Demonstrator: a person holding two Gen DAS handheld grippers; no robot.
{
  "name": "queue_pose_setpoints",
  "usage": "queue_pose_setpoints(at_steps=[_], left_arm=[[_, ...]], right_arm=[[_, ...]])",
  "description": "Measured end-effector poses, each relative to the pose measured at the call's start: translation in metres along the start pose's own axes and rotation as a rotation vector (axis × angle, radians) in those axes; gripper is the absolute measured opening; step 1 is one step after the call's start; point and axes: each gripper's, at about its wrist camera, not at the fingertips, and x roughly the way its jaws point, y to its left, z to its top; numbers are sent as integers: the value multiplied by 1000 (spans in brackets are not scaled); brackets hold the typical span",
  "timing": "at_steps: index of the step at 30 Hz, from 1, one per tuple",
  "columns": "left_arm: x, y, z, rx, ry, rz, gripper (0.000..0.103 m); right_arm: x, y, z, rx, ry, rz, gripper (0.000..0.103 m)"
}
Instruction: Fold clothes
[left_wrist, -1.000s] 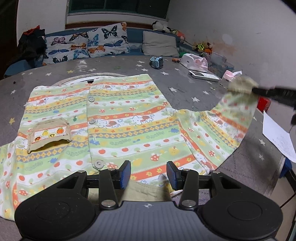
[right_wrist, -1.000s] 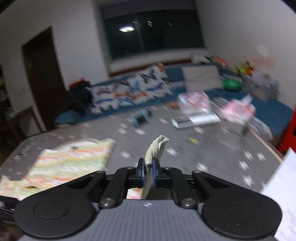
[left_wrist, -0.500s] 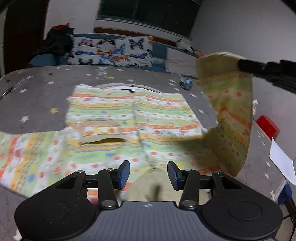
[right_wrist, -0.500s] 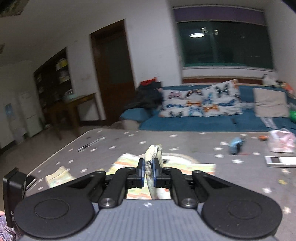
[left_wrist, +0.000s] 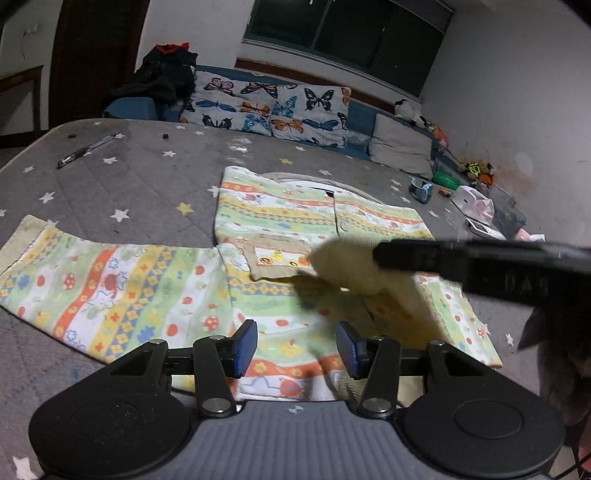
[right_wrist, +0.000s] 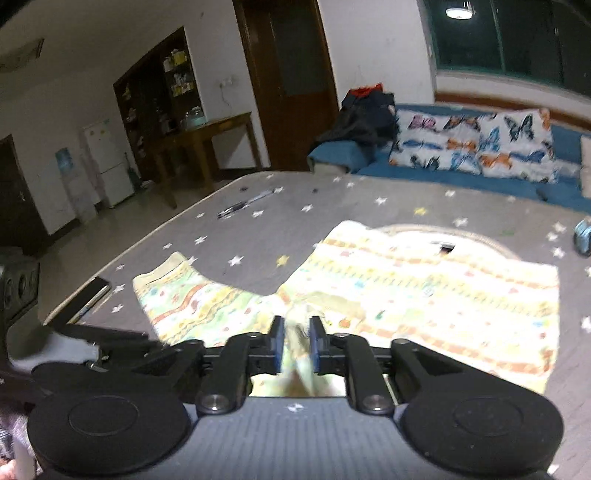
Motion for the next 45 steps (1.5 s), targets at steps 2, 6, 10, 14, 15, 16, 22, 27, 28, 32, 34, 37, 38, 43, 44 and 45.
queue_pose_setpoints(at_steps=[2,6,10,14,15,16,22,27,28,32,34,37,38,43,44,45], left_arm=[[-2,3,2,-8,-7,7,51],[-5,4,8,-9,-33,15,51],[1,-1,11,14,-28,3,49],[18,-8,12,38,4,7,47],[22,-9,11,44,13,9,44],[27,-10,11,49,22,8,44],[47,-14,10,59,71,16,44],[53,-14,11,56,77,22,35],[54,-14,12,56,78,22,32],[57,-15,15,58,84,28,7],[56,-17,16,64,74,33,5],[50,-23,18,104,35,55,4],[48,-26,20,117,20,62,4],[45,-29,29,144,-32,74,4],[48,-29,29,149,-26,77,4],[52,-29,28,151,-13,80,4]], right_arm=[[11,5,-5,-5,27,19,18],[-9,-1,-9,-23,25,-3,19],[-21,-27,-20,-44,61,-98,19],[-26,-66,-44,-1,132,-203,19],[-27,-73,-50,11,147,-220,19],[-28,-77,-54,16,155,-229,19],[-37,-99,-71,40,178,-263,19],[-34,-113,-52,35,123,-269,19],[-31,-115,-47,26,120,-265,19],[-11,-122,-33,-29,130,-248,20],[-3,-124,-31,-50,142,-236,21],[6,-128,-33,-54,168,-230,22],[8,-130,-35,-49,172,-229,22],[2,-135,-43,-52,167,-274,23],[1,-137,-44,-44,166,-274,23],[0,-139,-45,-35,166,-274,23]])
